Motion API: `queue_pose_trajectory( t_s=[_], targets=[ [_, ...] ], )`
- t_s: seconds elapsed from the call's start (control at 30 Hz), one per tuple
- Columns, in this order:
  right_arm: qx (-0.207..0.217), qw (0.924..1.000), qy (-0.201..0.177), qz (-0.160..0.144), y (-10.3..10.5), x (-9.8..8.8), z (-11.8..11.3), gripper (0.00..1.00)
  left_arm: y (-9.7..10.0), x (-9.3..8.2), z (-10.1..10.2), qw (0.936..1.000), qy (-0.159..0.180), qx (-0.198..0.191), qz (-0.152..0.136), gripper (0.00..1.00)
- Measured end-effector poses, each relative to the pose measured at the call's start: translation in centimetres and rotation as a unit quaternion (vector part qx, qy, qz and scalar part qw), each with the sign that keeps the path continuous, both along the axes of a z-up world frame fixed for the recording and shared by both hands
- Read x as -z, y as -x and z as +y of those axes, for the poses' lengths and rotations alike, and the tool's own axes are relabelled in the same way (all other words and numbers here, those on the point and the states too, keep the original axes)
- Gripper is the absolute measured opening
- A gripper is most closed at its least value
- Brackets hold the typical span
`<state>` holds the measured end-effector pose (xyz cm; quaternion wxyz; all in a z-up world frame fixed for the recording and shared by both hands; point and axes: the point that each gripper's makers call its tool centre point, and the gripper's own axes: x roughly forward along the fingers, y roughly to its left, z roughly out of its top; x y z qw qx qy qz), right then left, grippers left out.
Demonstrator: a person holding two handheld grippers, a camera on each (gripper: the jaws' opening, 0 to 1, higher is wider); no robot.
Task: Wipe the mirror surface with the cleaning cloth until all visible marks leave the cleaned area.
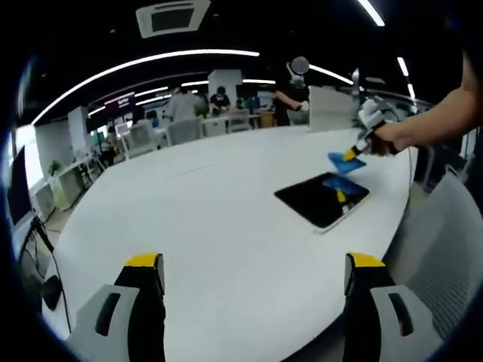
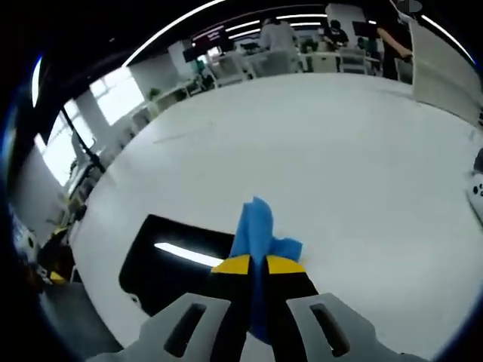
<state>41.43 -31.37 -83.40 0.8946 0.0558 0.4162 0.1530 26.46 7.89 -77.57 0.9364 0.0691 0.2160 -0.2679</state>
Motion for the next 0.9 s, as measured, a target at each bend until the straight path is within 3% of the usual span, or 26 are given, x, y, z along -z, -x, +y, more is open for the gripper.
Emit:
queue_pose_trajectory(
  t_s=[0.5,0.9],
  targets=[
    [-0.02,0.9992,0.021,0.027,-0.8,2.6,2.4,0.01,0.2,0.3,-0.2,1.0,0.0,0.006,0.007,0.99],
    [-0.023,0.9988,0.022,0.036,-0.8,3.0,3.1,0.01,0.6,0.8,-0.8,0.9994,0.009,0.027,0.021,0.99]
  ],
)
